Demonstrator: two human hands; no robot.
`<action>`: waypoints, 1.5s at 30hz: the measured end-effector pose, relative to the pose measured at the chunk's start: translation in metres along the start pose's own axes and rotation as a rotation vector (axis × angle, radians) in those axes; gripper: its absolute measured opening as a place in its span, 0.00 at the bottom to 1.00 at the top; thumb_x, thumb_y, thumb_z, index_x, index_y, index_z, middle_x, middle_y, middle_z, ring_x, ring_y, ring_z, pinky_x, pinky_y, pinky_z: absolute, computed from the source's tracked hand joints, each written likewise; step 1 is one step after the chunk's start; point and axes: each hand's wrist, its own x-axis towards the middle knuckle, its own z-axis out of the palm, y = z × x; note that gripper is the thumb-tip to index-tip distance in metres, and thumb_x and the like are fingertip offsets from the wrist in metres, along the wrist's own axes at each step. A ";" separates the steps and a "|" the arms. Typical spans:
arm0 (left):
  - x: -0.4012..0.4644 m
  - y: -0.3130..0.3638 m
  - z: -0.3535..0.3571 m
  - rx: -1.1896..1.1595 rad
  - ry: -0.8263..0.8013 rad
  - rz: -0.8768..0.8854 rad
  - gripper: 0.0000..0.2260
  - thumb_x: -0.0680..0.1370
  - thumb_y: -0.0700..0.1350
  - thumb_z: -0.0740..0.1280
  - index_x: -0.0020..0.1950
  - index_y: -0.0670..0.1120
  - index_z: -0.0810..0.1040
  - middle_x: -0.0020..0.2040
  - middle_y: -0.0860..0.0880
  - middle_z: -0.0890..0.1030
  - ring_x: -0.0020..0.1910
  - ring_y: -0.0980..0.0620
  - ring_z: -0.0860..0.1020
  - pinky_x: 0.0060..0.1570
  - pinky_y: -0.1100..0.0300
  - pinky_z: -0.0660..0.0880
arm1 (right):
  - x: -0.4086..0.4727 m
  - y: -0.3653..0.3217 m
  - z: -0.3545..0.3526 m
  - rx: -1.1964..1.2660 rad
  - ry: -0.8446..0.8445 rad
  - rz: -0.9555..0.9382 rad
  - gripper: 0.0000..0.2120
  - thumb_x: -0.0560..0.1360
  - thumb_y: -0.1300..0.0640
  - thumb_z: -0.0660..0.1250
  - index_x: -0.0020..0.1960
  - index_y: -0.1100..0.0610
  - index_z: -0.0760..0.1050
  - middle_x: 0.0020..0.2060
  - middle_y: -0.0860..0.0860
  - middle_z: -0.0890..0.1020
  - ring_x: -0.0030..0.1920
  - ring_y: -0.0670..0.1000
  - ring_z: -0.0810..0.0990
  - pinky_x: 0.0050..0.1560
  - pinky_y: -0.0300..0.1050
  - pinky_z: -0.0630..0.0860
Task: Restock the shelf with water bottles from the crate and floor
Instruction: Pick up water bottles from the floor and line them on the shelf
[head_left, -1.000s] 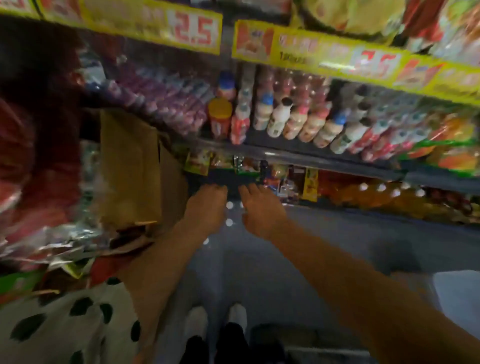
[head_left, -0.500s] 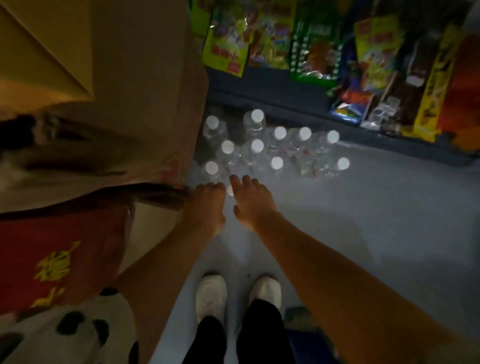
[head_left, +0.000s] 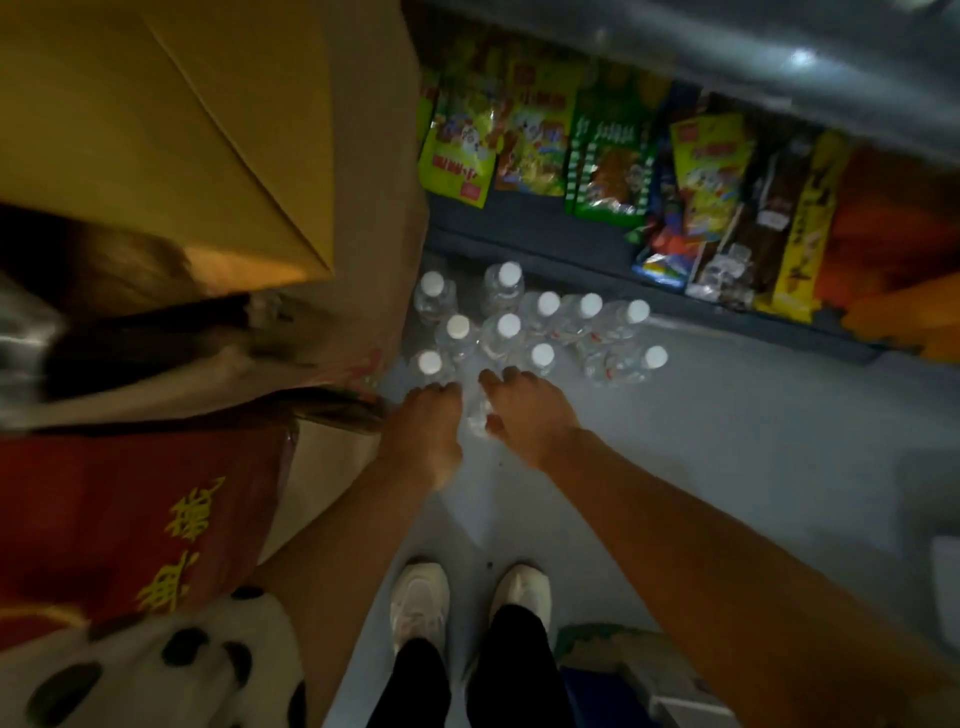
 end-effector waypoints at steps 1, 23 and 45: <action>-0.010 0.012 -0.015 -0.018 0.005 0.008 0.21 0.75 0.39 0.67 0.67 0.44 0.69 0.64 0.44 0.74 0.63 0.44 0.73 0.59 0.52 0.73 | -0.017 0.001 -0.024 0.008 0.005 -0.014 0.21 0.77 0.56 0.63 0.68 0.58 0.64 0.57 0.59 0.74 0.57 0.60 0.76 0.49 0.49 0.72; -0.351 0.206 -0.477 -0.555 0.234 0.707 0.28 0.62 0.39 0.82 0.57 0.51 0.76 0.53 0.55 0.83 0.53 0.61 0.80 0.55 0.59 0.77 | -0.421 -0.086 -0.642 -0.016 0.601 -0.255 0.21 0.63 0.41 0.60 0.43 0.57 0.75 0.36 0.53 0.77 0.37 0.53 0.74 0.36 0.47 0.69; -0.506 0.223 -0.744 -0.472 0.618 0.715 0.17 0.68 0.44 0.78 0.54 0.46 0.79 0.49 0.50 0.84 0.48 0.53 0.82 0.44 0.62 0.77 | -0.463 -0.163 -0.877 0.172 0.869 -0.281 0.16 0.69 0.52 0.73 0.46 0.64 0.78 0.36 0.54 0.85 0.34 0.49 0.83 0.38 0.46 0.80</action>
